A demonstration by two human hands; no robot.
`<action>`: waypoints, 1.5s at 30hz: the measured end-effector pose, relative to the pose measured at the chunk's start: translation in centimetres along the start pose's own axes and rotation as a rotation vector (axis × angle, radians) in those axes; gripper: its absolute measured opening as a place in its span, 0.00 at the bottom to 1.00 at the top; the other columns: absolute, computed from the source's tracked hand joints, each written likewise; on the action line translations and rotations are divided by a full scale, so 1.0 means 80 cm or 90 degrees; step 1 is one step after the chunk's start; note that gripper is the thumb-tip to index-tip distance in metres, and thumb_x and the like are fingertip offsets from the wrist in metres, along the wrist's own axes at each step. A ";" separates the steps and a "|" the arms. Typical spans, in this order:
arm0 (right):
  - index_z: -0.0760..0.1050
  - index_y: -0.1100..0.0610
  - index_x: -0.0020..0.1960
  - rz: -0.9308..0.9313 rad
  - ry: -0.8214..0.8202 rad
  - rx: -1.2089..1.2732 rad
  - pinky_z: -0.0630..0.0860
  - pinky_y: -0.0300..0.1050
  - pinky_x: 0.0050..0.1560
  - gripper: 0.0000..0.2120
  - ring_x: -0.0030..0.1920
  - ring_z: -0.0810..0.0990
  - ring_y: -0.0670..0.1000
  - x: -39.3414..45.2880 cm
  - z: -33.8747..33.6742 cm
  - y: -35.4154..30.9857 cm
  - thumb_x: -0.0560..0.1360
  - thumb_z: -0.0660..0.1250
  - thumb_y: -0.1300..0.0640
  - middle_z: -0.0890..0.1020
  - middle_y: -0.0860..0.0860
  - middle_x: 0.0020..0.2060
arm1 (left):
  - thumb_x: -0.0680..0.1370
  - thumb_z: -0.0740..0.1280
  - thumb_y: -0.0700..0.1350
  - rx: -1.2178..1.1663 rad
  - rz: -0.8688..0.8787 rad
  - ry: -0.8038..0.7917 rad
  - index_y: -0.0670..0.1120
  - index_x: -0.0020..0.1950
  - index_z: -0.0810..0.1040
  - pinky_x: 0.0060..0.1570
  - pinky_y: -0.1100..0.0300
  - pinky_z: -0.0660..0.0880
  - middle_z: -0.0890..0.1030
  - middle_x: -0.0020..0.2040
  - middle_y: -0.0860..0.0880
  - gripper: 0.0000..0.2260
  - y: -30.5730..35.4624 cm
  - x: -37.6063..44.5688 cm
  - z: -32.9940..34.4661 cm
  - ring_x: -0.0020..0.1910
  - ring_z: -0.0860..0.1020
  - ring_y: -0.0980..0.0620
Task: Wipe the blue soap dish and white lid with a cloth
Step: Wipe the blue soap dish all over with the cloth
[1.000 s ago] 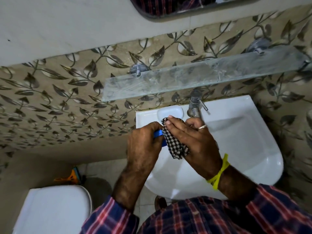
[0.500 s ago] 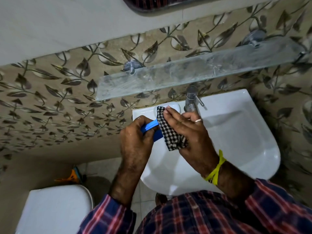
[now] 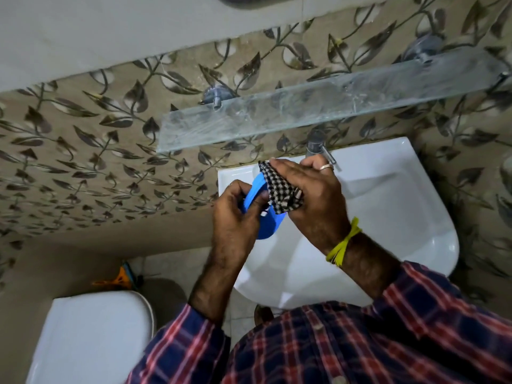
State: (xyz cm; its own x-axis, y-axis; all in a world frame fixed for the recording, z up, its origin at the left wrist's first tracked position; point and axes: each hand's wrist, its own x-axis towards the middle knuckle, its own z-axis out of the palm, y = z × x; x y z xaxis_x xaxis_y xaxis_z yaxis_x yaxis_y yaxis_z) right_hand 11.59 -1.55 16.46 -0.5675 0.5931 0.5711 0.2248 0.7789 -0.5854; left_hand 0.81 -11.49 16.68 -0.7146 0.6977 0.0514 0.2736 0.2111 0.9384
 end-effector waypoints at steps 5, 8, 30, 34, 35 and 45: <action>0.76 0.64 0.65 -0.064 -0.008 -0.030 0.72 0.44 0.58 0.19 0.51 0.75 0.58 -0.011 -0.001 -0.009 0.75 0.70 0.65 0.80 0.55 0.63 | 0.72 0.67 0.37 0.084 0.023 -0.050 0.47 0.41 0.78 0.38 0.46 0.80 0.83 0.37 0.50 0.05 0.002 0.013 0.000 0.37 0.80 0.48; 0.72 0.60 0.70 -0.056 -0.080 -0.029 0.68 0.37 0.63 0.26 0.55 0.71 0.53 -0.026 -0.010 -0.014 0.73 0.69 0.65 0.75 0.52 0.68 | 0.74 0.67 0.32 0.031 0.042 -0.020 0.44 0.43 0.79 0.40 0.46 0.80 0.82 0.38 0.47 0.08 0.003 -0.002 -0.004 0.39 0.81 0.46; 0.78 0.62 0.64 0.016 -0.010 0.033 0.74 0.45 0.54 0.21 0.50 0.75 0.55 -0.001 0.004 -0.021 0.71 0.71 0.68 0.82 0.52 0.60 | 0.76 0.71 0.33 -0.201 -0.018 0.010 0.48 0.44 0.79 0.42 0.61 0.77 0.81 0.38 0.52 0.09 -0.004 -0.004 -0.010 0.38 0.78 0.56; 0.79 0.64 0.61 -0.064 -0.038 -0.023 0.72 0.49 0.55 0.18 0.52 0.80 0.60 0.005 0.005 -0.006 0.71 0.71 0.69 0.83 0.55 0.59 | 0.71 0.73 0.33 0.019 -0.026 -0.113 0.51 0.39 0.79 0.40 0.56 0.78 0.82 0.38 0.50 0.13 0.006 0.023 -0.021 0.37 0.78 0.54; 0.79 0.64 0.61 -0.079 -0.040 -0.023 0.72 0.49 0.55 0.18 0.53 0.81 0.61 0.006 0.007 -0.005 0.72 0.71 0.68 0.83 0.56 0.59 | 0.68 0.72 0.34 0.069 -0.028 -0.117 0.51 0.38 0.80 0.39 0.55 0.79 0.83 0.37 0.51 0.11 0.008 0.028 -0.020 0.37 0.79 0.54; 0.75 0.63 0.67 0.015 -0.050 0.069 0.75 0.48 0.56 0.24 0.51 0.76 0.58 -0.006 -0.003 -0.014 0.71 0.66 0.70 0.79 0.47 0.60 | 0.72 0.74 0.34 -0.041 -0.024 -0.027 0.48 0.37 0.80 0.36 0.59 0.74 0.79 0.32 0.56 0.10 0.005 0.012 -0.016 0.33 0.75 0.56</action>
State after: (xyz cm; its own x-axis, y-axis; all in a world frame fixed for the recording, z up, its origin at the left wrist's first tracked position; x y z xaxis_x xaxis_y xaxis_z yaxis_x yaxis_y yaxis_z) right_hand 11.82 -2.67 16.98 -0.6247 0.5901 0.5114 0.1547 0.7355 -0.6597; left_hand -0.61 -11.65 17.55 -0.6952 0.7188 0.0018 0.2035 0.1943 0.9596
